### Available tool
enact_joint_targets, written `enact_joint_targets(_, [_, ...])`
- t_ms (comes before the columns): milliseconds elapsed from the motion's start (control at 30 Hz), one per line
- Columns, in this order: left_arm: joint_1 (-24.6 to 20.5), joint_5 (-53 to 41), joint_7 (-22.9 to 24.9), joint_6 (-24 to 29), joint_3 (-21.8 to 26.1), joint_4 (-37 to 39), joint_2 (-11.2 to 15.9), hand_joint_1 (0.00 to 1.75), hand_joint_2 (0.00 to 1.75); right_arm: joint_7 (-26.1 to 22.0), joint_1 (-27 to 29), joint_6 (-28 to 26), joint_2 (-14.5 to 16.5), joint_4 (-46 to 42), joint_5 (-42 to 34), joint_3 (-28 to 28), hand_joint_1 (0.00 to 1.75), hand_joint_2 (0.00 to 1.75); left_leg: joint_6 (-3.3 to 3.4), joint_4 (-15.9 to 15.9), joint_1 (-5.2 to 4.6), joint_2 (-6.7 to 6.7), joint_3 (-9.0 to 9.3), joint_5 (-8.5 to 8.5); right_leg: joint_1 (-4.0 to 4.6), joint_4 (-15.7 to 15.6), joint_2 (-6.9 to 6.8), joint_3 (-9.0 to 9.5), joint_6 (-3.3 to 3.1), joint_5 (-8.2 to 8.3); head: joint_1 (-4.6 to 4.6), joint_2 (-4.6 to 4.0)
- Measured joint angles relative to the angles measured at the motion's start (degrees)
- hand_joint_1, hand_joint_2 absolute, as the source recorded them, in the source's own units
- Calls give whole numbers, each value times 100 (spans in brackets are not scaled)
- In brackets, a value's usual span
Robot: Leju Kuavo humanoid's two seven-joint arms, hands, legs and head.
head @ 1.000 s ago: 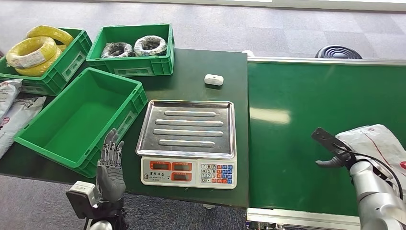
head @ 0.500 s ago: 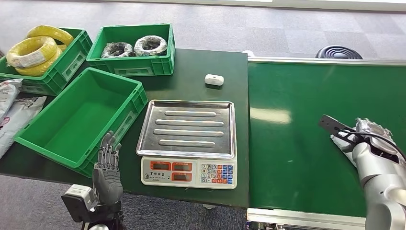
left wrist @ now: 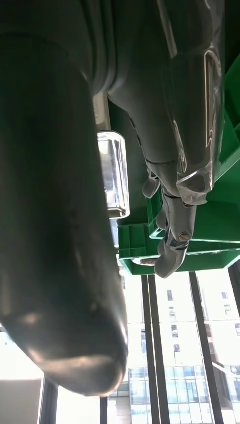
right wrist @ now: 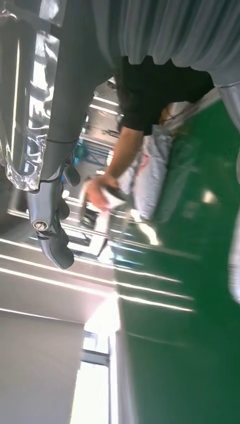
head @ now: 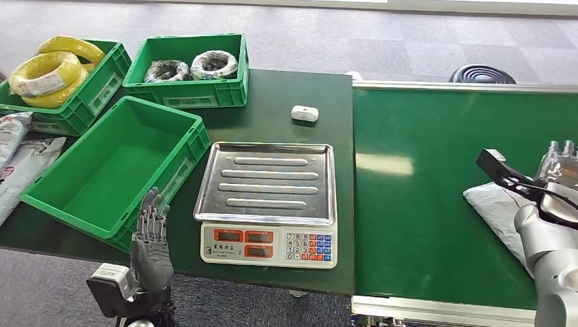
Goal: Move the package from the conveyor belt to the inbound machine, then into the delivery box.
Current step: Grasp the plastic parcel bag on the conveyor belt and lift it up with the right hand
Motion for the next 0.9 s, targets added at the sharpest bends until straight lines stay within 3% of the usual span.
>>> enact_joint_targets(100, [-2, -2, 0, 49, -14, 1, 21, 0, 0, 165, -27, -667, -137, -38, 1, 485, 0, 175, 0, 0, 0, 3, 0, -1, 0, 0, 0, -1, 0, 0, -1, 0])
enact_joint_targets(167, [-9, -7, 0, 70, -28, 2, 34, 0, 0, 84, -48, -834, -204, -49, -8, 739, 0, 175, 1, 0, 0, 4, 1, -1, 0, 0, 1, -1, 0, 0, -1, 0])
enact_joint_targets(367, [-168, -104, 2, -29, -69, 127, 64, 0, 0, -1676, -80, -476, -173, -96, -369, 881, 0, 175, 1, -1, 0, 2, 0, 0, 0, 0, 0, 2, 0, 0, -1, 0])
enact_joint_targets(533, [-290, -197, 2, 6, -104, 244, 15, 0, 0, -1491, -108, -406, 11, -115, -17, 1113, 0, 175, 2, 0, 0, 2, 2, 1, 1, 1, 1, 2, 0, 1, 0, 0])
enact_joint_targets(900, [-358, -188, 1, 97, -113, 305, 2, 0, 0, -1350, -88, -348, 236, -111, 1, 1550, 0, 175, 2, 0, 0, 2, 0, 1, 1, 0, 1, -2, 0, 0, 0, 0])
